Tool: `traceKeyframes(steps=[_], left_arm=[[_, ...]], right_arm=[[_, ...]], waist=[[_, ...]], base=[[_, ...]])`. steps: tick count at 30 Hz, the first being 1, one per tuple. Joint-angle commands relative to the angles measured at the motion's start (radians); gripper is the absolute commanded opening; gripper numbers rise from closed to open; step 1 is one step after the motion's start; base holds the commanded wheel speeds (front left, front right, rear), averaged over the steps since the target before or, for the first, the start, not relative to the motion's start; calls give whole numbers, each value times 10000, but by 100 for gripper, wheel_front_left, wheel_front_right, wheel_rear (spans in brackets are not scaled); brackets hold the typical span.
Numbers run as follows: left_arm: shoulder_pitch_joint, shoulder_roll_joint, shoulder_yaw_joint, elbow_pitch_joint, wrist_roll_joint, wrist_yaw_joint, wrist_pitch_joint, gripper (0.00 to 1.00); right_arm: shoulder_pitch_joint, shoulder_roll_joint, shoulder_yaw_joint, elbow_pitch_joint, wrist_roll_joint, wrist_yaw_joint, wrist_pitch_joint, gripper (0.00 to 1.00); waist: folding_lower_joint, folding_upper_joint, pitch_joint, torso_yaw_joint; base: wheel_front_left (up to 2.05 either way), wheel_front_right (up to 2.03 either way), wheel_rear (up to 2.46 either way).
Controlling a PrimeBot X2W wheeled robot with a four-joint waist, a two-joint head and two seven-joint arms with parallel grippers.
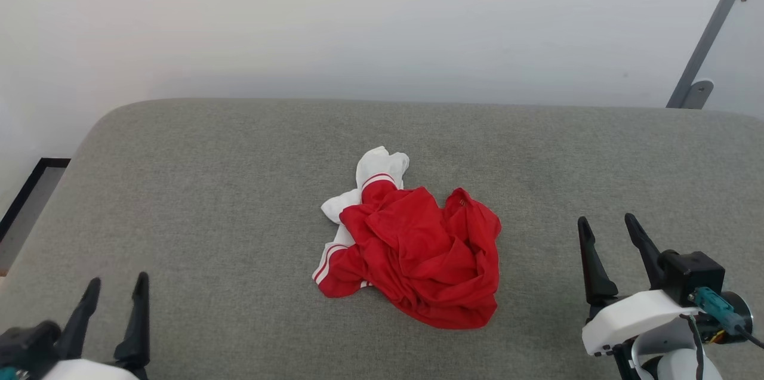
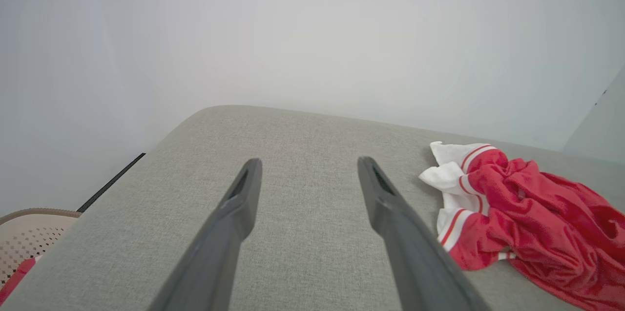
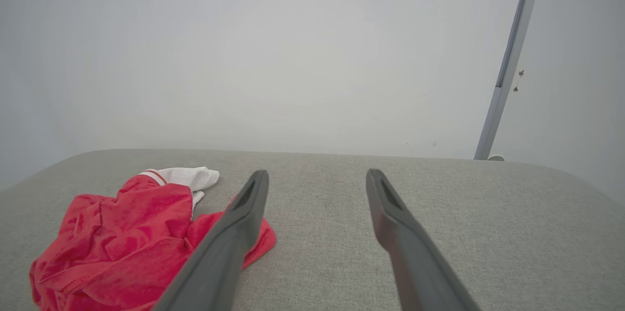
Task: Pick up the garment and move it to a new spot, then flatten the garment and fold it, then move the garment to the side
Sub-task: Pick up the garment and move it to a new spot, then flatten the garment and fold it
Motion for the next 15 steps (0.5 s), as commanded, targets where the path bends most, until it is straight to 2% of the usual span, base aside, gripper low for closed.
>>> traceKeyframes(steps=[1, 9, 15], left_arm=[[211, -165, 297, -89, 229, -141, -52, 100], [753, -1012, 1605, -271, 964, -808, -55, 100], [825, -1458, 2039, -209, 1303, -1225, -55, 100]], right_arm=[[137, 1, -5, -79, -34, 1, -32, 100], [241, 2, 42, -93, 51, 1, -53, 100], [293, 1, 57, -106, 73, 1, -13, 100]], waist=[[0, -1, 5, 26], [0, -1, -3, 64], [0, -1, 1, 16]], base=[[0, 0, 0], [0, 0, 0], [0, 0, 0]])
